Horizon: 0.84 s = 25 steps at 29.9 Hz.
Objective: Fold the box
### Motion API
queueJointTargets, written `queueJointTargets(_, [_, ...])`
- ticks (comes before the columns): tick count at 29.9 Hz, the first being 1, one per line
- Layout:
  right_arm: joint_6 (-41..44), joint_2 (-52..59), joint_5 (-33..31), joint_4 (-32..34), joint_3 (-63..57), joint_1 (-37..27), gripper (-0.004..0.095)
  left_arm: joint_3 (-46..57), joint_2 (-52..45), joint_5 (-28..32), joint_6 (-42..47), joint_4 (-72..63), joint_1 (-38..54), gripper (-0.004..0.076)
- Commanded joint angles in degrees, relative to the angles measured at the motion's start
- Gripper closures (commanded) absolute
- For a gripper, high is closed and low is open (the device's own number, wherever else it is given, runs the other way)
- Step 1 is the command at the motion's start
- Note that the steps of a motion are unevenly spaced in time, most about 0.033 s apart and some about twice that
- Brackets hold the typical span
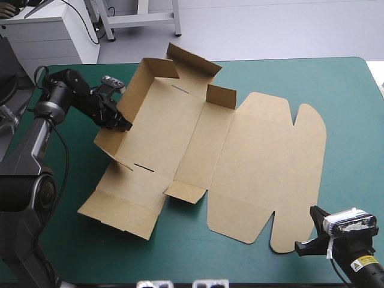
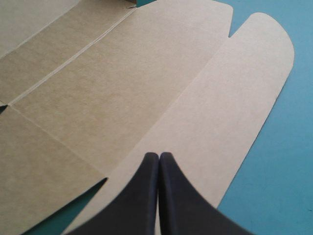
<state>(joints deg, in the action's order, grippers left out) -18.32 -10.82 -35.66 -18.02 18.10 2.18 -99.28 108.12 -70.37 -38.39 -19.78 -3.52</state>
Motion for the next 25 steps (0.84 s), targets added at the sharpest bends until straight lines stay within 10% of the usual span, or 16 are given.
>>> queueJointTargets(1, [-0.1,-0.8,3.9,-0.7,1.6,0.3,0.0922,-8.5,-2.9,1.7,-0.6,8.9,-5.2,0.0732])
queueJointTargets(25, [-0.1,-0.8,3.9,-0.7,1.6,0.3,0.0922,-6.5,-16.0,8.8,-5.3,42.6,-35.9,0.0732])
